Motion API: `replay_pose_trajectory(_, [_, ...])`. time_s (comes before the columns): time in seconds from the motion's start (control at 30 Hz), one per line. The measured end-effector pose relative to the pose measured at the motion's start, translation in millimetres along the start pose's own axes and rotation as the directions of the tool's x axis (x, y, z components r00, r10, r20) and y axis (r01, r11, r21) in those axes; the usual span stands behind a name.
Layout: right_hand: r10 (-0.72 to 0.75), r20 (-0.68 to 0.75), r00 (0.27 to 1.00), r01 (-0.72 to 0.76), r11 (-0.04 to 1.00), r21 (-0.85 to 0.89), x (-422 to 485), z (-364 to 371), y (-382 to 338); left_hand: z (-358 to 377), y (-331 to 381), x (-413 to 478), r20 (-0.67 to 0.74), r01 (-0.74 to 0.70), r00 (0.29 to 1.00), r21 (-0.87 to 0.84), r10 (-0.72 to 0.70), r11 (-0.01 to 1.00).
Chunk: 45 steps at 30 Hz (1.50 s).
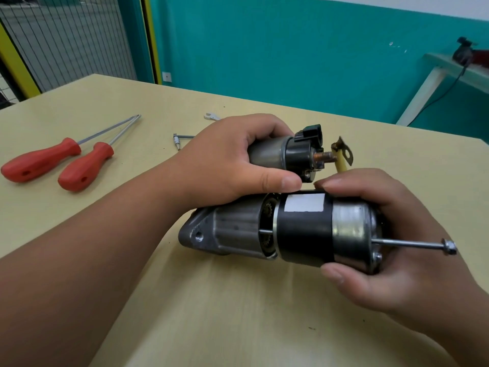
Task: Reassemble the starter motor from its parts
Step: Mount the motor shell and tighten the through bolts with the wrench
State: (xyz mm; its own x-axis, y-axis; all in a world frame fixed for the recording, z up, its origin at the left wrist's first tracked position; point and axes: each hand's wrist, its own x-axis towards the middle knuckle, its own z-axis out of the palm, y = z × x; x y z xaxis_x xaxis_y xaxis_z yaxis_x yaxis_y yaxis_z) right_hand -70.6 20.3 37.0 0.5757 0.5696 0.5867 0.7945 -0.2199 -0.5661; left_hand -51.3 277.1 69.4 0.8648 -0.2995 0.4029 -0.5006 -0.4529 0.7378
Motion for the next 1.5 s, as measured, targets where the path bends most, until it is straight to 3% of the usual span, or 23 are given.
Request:
replay_pose_trajectory(0.3, [-0.065,0.100,0.993,0.081,0.982,-0.169,1.6,-2.2,-6.3,1.1,-0.7,-0.6,0.014,-0.023,1.000,0.020,0.023,1.000])
replay_pose_trajectory(0.4, [-0.043,0.072,0.996,0.053,0.988,-0.146,0.2,-3.1,-3.5,3.6,-1.7,-2.0,-0.023,-0.028,0.999,0.020,0.028,0.999])
replay_pose_trajectory(0.53, [0.088,-0.058,0.994,-0.088,0.996,0.012,0.7,-5.8,-0.5,7.5,-4.4,-1.1,-0.134,-0.015,0.991,-0.004,0.014,1.000])
replay_pose_trajectory(0.67, [0.156,-0.258,0.954,-0.118,0.981,0.156,5.5,-3.7,-1.7,14.9,-7.1,1.2,-0.309,0.001,0.950,-0.122,-0.039,0.993])
replay_pose_trajectory(0.8, [0.357,-0.263,0.896,-0.153,0.806,0.572,24.1,7.5,-1.8,20.9,-11.7,1.3,-0.423,0.002,0.896,-0.300,-0.135,0.954])
replay_pose_trajectory(0.87, [0.389,-0.247,0.888,-0.157,0.760,0.631,41.2,14.8,-3.2,21.7,-17.7,1.8,-0.447,-0.004,0.871,-0.426,-0.207,0.905])
replay_pose_trajectory(1.0, [0.417,-0.253,0.873,-0.195,0.774,0.602,87.5,34.5,-4.9,20.0,-31.0,4.6,-0.427,-0.010,0.847,-0.608,-0.317,0.794])
replay_pose_trajectory(1.2, [0.488,-0.133,0.862,-0.327,0.739,0.589,105.0,50.4,10.4,-4.2,-47.4,7.6,-0.266,0.177,0.871,-0.615,-0.413,0.768])
replay_pose_trajectory(1.37, [0.564,0.015,0.826,-0.408,0.578,0.706,94.4,58.4,18.9,-12.9,-51.5,2.1,-0.129,0.275,0.895,-0.594,-0.427,0.756])
replay_pose_trajectory(1.5, [0.478,-0.020,0.878,-0.339,0.652,0.678,88.9,48.6,18.9,-8.6,-40.2,1.5,-0.262,0.173,0.899,-0.525,-0.351,0.833])
